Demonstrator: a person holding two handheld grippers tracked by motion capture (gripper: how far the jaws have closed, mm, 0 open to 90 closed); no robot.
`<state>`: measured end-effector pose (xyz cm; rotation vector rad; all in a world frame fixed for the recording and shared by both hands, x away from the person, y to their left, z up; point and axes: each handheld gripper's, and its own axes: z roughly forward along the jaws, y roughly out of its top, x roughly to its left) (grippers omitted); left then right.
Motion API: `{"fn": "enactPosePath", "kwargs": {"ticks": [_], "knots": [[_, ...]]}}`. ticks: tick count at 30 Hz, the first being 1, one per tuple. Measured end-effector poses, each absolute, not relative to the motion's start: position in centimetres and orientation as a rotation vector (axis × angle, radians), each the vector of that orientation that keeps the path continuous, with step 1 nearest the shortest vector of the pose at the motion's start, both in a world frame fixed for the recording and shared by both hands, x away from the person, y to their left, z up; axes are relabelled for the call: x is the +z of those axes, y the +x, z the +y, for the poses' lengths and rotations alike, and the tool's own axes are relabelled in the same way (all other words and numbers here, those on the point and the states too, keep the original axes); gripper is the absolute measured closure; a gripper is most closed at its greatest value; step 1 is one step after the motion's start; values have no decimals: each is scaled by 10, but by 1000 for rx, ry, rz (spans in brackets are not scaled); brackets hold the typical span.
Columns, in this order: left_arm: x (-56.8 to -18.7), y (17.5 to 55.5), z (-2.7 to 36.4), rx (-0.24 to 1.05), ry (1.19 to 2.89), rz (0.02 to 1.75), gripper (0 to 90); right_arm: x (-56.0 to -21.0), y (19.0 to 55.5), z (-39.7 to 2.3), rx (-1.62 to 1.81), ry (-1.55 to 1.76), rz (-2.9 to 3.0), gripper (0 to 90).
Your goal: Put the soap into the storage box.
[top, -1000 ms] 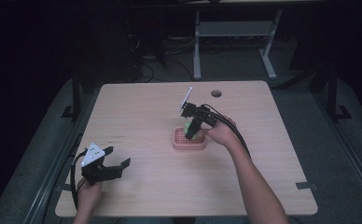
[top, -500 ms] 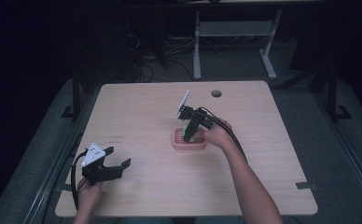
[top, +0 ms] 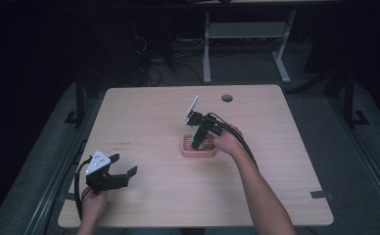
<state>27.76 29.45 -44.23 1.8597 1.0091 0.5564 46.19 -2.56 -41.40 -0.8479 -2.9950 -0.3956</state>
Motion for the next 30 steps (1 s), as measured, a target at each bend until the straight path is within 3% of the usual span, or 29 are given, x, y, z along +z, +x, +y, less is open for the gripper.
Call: {"fn": "enactPosePath", "kwargs": {"ticks": [30], "knots": [[-442, 277, 296, 558, 1855, 1019, 141, -417, 462, -24, -363, -846, -3012, 255]]}}
